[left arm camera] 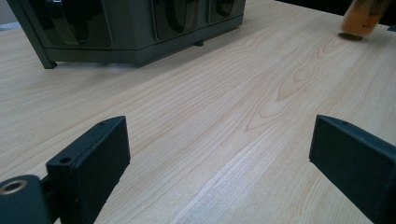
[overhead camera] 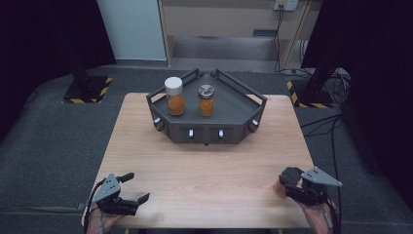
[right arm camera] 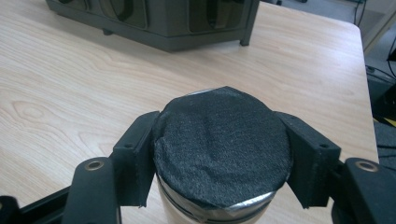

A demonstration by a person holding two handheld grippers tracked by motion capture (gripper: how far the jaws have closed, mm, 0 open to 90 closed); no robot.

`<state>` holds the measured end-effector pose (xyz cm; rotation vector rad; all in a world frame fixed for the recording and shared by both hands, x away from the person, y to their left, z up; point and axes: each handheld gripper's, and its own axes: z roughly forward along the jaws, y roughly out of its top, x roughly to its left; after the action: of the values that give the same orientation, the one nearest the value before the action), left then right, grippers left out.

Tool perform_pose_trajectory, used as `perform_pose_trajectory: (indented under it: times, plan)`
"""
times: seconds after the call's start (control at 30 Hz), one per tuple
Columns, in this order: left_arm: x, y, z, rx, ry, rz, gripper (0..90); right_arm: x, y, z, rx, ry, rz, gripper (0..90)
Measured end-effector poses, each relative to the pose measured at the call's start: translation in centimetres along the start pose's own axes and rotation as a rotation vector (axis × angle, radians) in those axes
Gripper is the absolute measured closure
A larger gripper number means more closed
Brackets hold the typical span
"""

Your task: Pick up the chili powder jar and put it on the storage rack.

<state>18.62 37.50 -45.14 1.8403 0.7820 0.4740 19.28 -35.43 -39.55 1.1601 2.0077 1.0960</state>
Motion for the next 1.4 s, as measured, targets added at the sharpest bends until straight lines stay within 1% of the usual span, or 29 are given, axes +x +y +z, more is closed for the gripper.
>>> perform_pose_trajectory:
  times: [0.13,0.4,0.5,0.67,0.97,1.13,1.4]
  plan:
    - [0.0,0.0,0.0,-0.001,0.001,0.0,4.4,0.1,0.9,0.2,-0.011,0.019,-0.021,34.9]
    - [0.0,0.0,-0.1,-0.002,0.002,0.0,4.3,0.2,3.3,1.1,-0.017,0.073,-0.06,34.9]
    - [0.0,0.0,-0.1,-0.004,0.003,-0.001,4.2,0.2,4.2,1.5,-0.022,0.099,-0.061,34.9]
    - [0.0,-0.1,-0.1,-0.007,0.004,-0.005,4.1,0.5,5.7,2.1,-0.025,0.129,-0.09,34.9]
    - [0.0,-0.1,-0.1,-0.009,0.007,-0.008,3.4,0.6,8.6,3.4,-0.029,0.179,-0.106,34.9]
    - [0.0,-0.2,-0.1,-0.011,0.006,-0.01,3.3,0.8,10.4,3.9,-0.037,0.194,-0.122,34.9]
    - [0.1,-0.1,-0.1,-0.009,0.004,-0.012,3.1,0.7,13.5,5.0,-0.045,0.223,-0.113,34.9]
